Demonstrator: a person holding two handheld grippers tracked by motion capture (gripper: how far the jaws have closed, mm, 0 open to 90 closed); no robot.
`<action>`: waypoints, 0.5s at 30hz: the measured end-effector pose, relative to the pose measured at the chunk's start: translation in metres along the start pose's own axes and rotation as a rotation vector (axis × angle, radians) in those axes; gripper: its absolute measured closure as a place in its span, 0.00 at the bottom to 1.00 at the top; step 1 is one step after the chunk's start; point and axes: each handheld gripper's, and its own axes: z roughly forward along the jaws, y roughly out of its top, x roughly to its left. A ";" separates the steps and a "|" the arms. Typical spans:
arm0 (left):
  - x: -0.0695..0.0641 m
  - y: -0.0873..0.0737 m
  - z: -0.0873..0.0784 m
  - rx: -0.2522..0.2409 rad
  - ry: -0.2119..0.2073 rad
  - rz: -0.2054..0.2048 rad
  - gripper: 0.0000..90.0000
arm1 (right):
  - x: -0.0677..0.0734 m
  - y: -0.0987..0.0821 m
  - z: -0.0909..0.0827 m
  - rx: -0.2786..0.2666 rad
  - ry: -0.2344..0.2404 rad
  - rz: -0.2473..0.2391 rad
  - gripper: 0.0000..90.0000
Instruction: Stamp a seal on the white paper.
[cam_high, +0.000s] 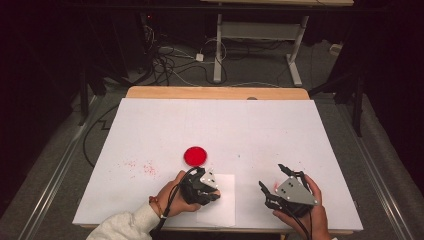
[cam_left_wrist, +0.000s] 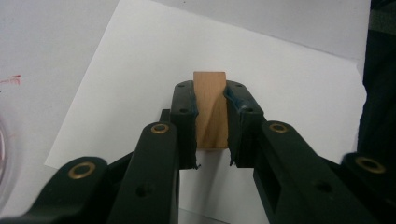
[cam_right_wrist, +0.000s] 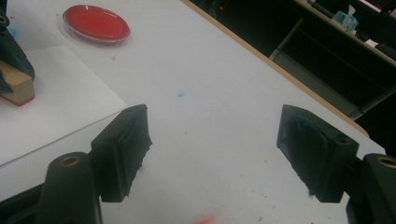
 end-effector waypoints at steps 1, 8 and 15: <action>0.000 0.000 0.000 -0.001 -0.002 -0.002 0.82 | 0.000 0.000 0.000 0.001 0.000 -0.001 0.29; 0.001 0.000 0.000 -0.002 -0.006 -0.002 0.82 | 0.000 0.000 0.000 0.004 0.001 -0.001 0.29; 0.000 -0.001 0.001 -0.007 0.002 -0.001 0.82 | 0.001 0.000 0.000 0.003 0.000 -0.001 0.29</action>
